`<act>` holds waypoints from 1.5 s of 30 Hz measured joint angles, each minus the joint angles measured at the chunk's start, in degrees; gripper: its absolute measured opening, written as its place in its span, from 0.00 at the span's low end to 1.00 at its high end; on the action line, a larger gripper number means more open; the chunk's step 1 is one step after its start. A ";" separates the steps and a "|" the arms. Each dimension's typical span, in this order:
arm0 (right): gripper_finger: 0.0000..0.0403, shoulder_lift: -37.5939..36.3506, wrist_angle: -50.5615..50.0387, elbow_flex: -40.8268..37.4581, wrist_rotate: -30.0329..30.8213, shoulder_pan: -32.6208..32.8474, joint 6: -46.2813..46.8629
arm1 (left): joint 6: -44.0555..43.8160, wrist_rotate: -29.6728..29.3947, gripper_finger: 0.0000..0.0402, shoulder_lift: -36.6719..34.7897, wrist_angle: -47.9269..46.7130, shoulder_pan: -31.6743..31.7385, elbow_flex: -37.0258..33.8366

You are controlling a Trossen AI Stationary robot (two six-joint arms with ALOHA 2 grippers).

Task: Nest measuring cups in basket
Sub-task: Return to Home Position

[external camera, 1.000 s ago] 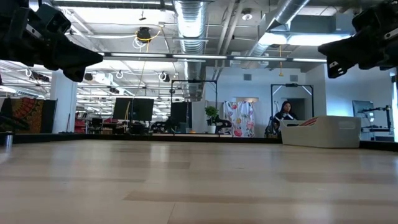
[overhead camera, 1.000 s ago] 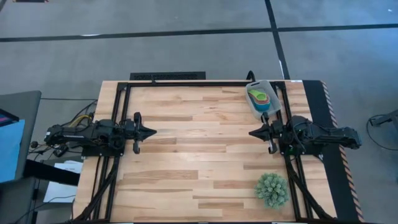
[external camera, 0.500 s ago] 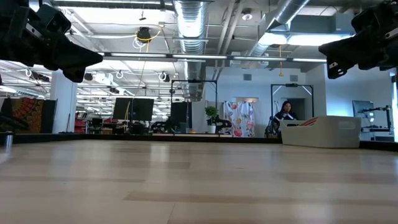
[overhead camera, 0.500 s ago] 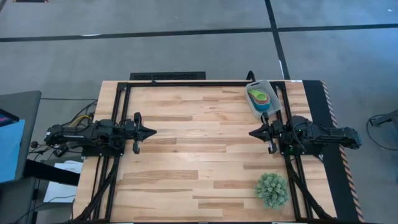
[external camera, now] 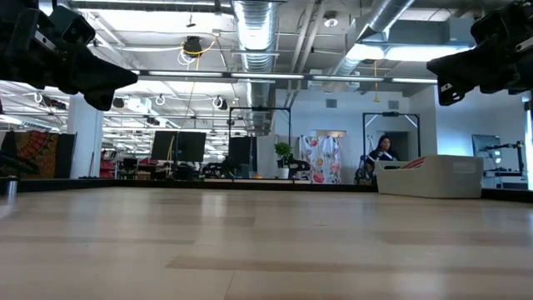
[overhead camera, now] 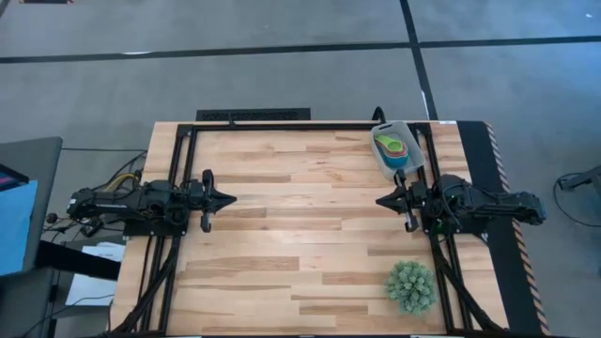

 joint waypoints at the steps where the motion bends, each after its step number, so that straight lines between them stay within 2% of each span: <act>1: 0.10 0.00 0.00 0.00 0.02 0.00 0.06 | 0.00 0.01 0.00 0.00 0.00 0.00 0.00; 33: 0.07 0.02 0.02 -0.04 0.07 0.00 -0.05 | 0.00 0.00 0.00 0.00 0.03 0.02 0.00; 45: 0.09 0.00 0.00 -0.09 0.07 0.00 -0.03 | 0.00 0.01 0.00 0.01 0.04 0.00 0.00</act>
